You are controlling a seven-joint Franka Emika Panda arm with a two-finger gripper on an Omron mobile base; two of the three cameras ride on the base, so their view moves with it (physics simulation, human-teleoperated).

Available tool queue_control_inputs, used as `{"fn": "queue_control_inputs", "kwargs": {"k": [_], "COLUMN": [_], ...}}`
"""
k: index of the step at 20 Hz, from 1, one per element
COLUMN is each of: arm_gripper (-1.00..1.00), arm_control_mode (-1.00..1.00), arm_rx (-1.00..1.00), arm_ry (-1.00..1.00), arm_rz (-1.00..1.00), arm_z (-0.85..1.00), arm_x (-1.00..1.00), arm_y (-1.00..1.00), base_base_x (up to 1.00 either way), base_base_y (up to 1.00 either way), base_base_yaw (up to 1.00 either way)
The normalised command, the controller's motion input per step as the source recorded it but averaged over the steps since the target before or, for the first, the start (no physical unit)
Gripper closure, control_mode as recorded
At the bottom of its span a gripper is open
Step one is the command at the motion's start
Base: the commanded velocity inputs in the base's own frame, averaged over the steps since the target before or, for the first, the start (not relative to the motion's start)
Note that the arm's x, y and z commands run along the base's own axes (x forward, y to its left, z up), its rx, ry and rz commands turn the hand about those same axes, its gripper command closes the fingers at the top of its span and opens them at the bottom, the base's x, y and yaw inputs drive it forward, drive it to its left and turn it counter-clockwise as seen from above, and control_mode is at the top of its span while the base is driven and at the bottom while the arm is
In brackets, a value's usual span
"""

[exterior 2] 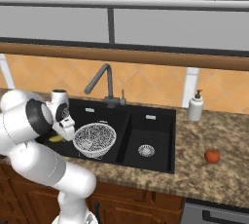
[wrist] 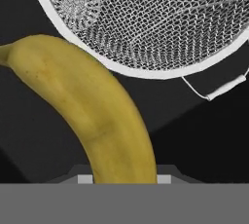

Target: Put the colander in the sink, put the banana, kiwi, orange in the colander, and turn on the sink faucet and pour water over the colander.

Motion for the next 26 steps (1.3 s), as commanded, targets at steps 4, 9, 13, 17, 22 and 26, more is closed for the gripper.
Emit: {"fn": "queue_control_inputs", "kwargs": {"k": [4, 9, 13, 17, 22, 26], "arm_gripper": [1.0, 1.0, 1.0, 1.0, 1.0, 1.0], "arm_control_mode": [-1.0, -1.0, -1.0, -1.0, -1.0, -1.0], "arm_rx": [-0.01, 0.0, 0.0, -0.01, -0.03, -0.04], "arm_ry": [0.0, -0.03, 0.0, -0.02, -0.04, -0.06], "arm_rz": [-0.11, -0.09, -0.09, -0.1, -0.09, -0.07], "arm_z": [-0.19, 0.0, 0.0, -0.09, -0.23, -0.4], "arm_x": [0.06, 0.16, 0.39, 0.29, 0.25, 0.15], "arm_y": [-0.33, -0.39, -0.39, -0.27, -0.23, -0.17], "base_base_x": [0.0, 0.0, 0.0, 0.0, 0.0, 0.0], "base_base_y": [0.0, 0.0, 0.0, 0.0, 0.0, 0.0], "base_base_yaw": [0.0, 0.0, 0.0, 0.0, 0.0, 0.0]}}
